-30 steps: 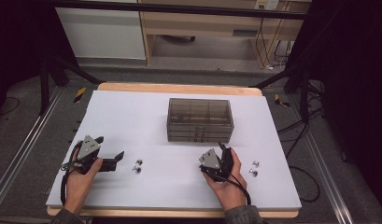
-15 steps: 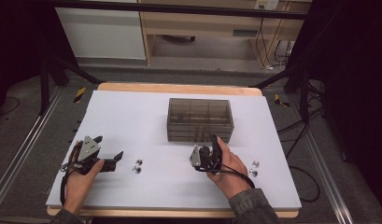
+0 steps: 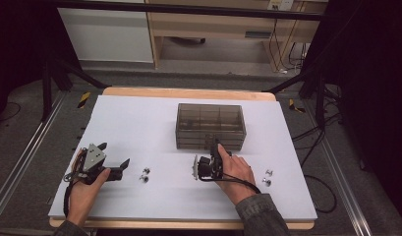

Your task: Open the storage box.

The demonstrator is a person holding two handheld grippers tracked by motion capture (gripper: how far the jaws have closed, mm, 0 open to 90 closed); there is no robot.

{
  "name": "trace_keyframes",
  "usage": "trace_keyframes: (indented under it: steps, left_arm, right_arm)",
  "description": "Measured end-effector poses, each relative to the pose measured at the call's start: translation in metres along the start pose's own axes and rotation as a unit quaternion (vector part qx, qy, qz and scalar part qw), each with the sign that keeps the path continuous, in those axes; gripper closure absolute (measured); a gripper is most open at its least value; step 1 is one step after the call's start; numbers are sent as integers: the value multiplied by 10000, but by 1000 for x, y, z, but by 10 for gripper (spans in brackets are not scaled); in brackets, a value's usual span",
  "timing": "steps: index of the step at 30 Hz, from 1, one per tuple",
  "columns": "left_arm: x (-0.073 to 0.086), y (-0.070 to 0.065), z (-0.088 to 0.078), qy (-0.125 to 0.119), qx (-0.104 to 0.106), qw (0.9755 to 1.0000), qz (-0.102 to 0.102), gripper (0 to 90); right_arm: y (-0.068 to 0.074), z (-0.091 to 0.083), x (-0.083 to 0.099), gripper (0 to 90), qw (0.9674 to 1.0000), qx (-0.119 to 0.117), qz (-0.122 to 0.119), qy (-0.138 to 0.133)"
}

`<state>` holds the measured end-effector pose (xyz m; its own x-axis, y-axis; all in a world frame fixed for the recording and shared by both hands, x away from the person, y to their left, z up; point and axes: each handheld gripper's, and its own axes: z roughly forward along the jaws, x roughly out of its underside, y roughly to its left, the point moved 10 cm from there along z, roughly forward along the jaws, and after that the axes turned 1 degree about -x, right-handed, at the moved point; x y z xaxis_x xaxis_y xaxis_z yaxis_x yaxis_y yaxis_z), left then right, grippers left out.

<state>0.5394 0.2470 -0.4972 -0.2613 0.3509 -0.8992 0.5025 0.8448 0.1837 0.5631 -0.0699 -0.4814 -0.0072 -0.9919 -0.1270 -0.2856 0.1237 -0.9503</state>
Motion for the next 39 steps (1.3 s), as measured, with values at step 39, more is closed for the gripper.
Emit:
trace_keyframes:
  steps: [39]
  left_arm:
    - [3,-6,2,128,105,9998,70,29]
  right_arm:
    - [0,25,-9,806,9974,284,-659,-100]
